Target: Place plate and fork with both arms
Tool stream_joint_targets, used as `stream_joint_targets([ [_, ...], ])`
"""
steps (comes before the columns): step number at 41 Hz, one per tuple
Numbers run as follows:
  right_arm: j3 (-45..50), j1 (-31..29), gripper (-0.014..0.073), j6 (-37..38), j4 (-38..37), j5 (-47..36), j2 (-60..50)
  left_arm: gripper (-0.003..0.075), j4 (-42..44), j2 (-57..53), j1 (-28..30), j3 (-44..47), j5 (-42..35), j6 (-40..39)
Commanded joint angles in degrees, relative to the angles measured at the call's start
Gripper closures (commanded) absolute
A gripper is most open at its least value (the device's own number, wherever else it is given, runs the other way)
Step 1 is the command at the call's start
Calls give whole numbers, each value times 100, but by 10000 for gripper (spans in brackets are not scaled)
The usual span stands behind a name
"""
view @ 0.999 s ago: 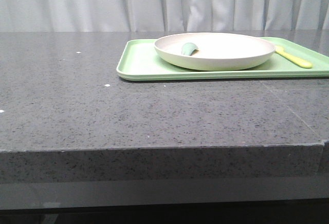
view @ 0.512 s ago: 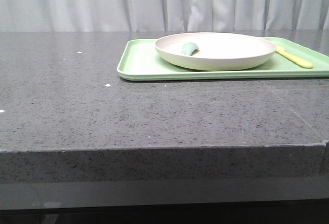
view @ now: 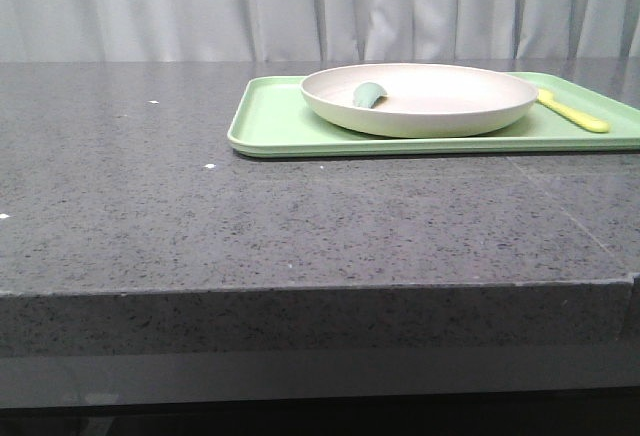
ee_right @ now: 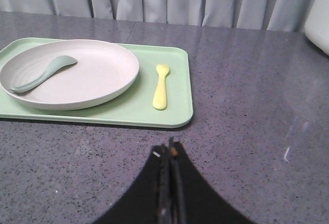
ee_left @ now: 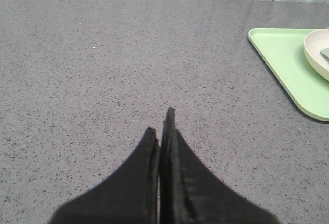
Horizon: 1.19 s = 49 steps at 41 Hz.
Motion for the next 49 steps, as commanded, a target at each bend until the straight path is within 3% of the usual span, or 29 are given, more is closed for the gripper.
stream_joint_targets([
  [1, -134, -17, 661, -47, -68, -454, 41, 738, -42, 27, 9, -148, -460, 0],
  [20, -134, -17, 661, -47, -68, -454, 41, 738, -42, -48, 9, -32, -562, 0],
  [41, -134, -17, 661, -47, -68, -454, 41, 738, -42, -2518, 577, 1915, -951, 0],
  [49, -134, -17, 661, -47, -68, -454, 41, 738, -42, -2560, 577, 2391, -1387, 0],
])
